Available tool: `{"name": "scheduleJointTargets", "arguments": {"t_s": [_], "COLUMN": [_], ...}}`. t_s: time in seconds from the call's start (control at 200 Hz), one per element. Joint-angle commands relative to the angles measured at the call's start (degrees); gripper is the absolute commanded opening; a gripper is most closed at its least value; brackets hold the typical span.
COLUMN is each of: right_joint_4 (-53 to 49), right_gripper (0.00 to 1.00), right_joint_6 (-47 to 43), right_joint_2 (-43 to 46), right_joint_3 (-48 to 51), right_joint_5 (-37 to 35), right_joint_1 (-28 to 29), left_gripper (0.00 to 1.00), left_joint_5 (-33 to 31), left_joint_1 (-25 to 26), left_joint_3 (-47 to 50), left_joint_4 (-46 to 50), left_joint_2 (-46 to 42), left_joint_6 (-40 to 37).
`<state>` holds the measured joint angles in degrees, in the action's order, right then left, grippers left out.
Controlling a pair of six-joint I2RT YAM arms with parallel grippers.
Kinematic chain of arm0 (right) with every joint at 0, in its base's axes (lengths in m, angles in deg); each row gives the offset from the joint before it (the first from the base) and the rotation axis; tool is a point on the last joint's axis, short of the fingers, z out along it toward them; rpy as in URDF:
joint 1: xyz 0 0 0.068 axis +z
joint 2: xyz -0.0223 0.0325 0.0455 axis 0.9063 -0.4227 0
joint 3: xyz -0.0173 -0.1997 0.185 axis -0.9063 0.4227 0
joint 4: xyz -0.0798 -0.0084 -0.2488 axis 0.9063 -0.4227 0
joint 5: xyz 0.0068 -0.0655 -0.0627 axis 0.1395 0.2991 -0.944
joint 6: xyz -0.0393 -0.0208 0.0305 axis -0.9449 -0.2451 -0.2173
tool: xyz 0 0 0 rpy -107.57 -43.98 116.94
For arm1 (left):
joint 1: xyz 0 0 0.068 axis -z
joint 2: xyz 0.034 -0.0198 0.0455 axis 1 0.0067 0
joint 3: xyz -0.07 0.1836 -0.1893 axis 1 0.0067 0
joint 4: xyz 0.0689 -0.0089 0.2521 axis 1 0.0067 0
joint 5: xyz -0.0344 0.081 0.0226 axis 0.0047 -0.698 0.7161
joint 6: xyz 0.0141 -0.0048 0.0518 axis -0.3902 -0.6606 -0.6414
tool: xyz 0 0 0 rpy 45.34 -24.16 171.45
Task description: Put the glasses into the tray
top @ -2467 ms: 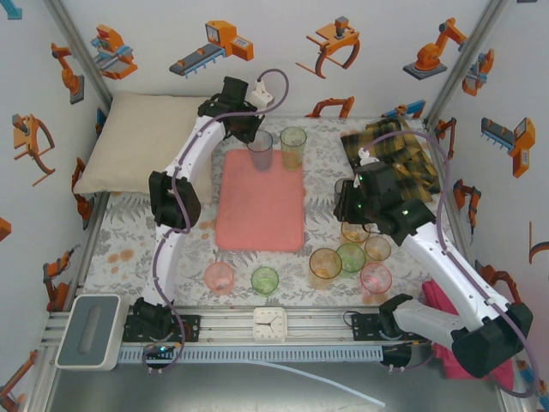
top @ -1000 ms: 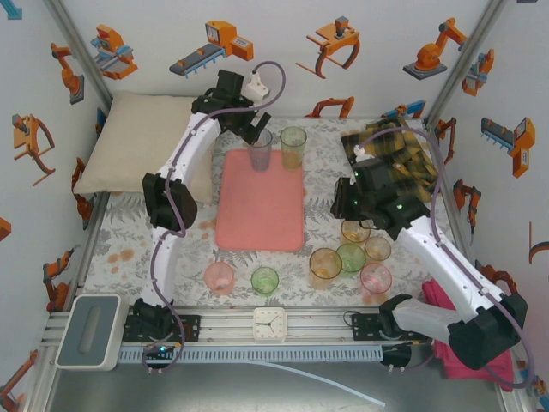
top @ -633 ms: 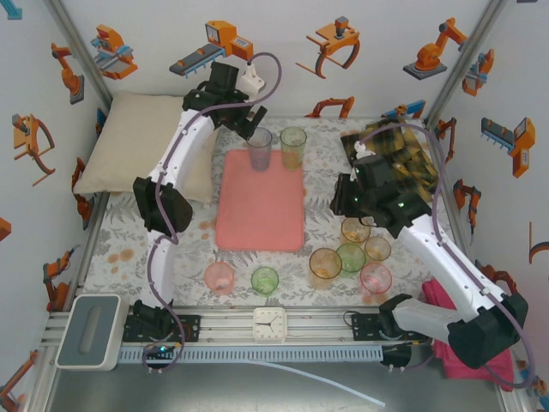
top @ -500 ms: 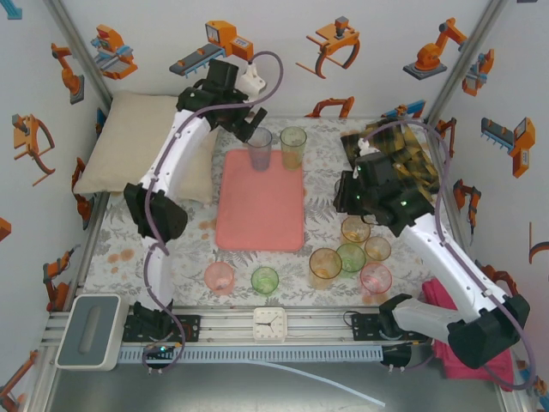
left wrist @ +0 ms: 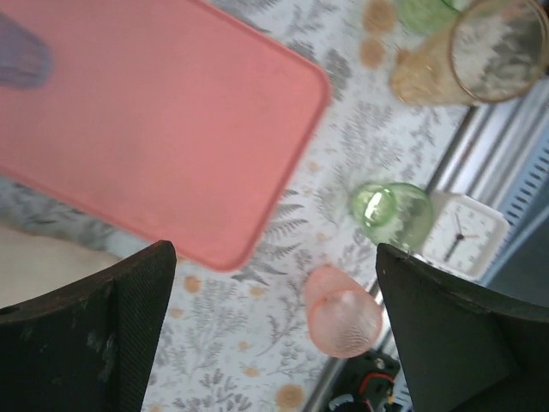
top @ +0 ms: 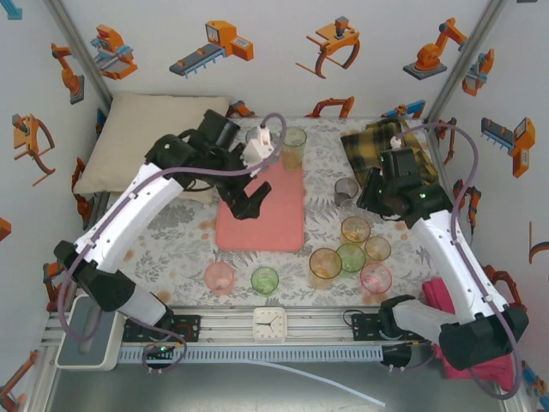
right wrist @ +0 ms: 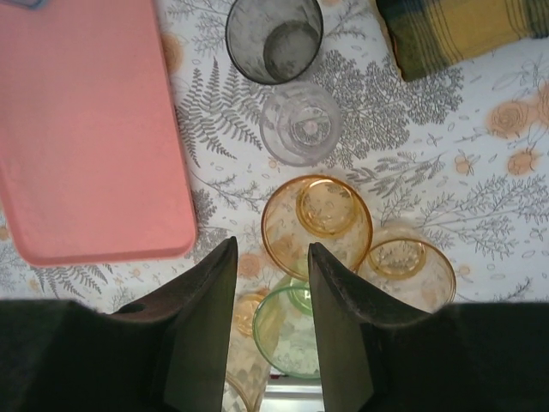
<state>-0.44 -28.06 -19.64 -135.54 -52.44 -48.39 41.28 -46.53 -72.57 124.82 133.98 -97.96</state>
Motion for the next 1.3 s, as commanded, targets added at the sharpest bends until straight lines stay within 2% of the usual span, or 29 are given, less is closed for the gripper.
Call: {"name": "scheduleJointTargets", "arguments": {"t_s": [0.0, 0.15, 0.245, 0.371, 0.646, 0.846, 1.292], "right_joint_4": [-4.42, -7.32, -10.83, -11.21, -11.34, -12.50, -11.60], "right_gripper": [0.40, 0.40, 0.40, 0.40, 0.40, 0.40, 0.41], "right_joint_6": [1.60, 3.67, 5.62, 5.62, 4.08, 2.91, 2.05], "right_joint_2": [1.52, 4.12, 5.89, 8.82, 12.69, 13.63, 14.78], "right_joint_3": [-1.03, 0.39, 0.36, 1.24, 3.35, 3.92, 7.03], "right_joint_5": [1.94, -0.39, -3.22, -1.14, 1.68, 2.38, 2.21], "right_joint_1": [-0.57, -1.04, -2.40, -3.24, -3.33, -3.34, -3.34], "left_gripper": [0.91, 0.91, 0.91, 0.91, 0.91, 0.90, 0.88], "left_joint_5": [3.20, 5.26, 3.41, 0.21, -1.97, -0.64, -1.95], "left_joint_1": [3.99, 8.59, 11.77, 14.74, 16.33, 16.72, 19.05], "left_joint_3": [2.11, 0.12, -2.06, -3.77, -2.57, -1.95, -1.62], "left_joint_4": [-1.48, -4.01, -5.63, -8.49, -15.51, -16.26, -15.26], "left_joint_2": [1.29, 5.12, 8.48, 12.71, 16.53, 17.74, 19.30], "left_joint_6": [3.08, 5.99, 6.33, 6.12, 7.17, 8.25, 10.41]}}
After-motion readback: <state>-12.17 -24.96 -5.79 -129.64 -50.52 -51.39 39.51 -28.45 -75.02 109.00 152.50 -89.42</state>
